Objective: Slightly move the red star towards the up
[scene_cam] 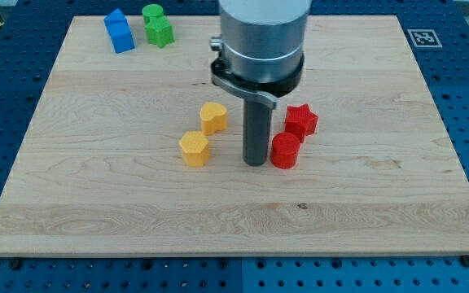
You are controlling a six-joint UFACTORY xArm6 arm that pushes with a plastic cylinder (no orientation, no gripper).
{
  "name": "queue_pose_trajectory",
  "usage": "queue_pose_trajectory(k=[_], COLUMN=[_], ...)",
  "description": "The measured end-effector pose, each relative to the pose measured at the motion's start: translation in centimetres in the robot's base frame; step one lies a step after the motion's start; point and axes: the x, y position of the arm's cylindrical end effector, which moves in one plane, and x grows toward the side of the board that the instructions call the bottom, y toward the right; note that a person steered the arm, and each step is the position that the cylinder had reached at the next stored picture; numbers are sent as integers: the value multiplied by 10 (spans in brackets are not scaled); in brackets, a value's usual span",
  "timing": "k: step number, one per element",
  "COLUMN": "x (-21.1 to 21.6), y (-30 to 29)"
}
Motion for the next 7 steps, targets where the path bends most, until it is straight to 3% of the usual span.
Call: queue_pose_trajectory(k=[2, 7], x=[0, -32], y=[53, 38])
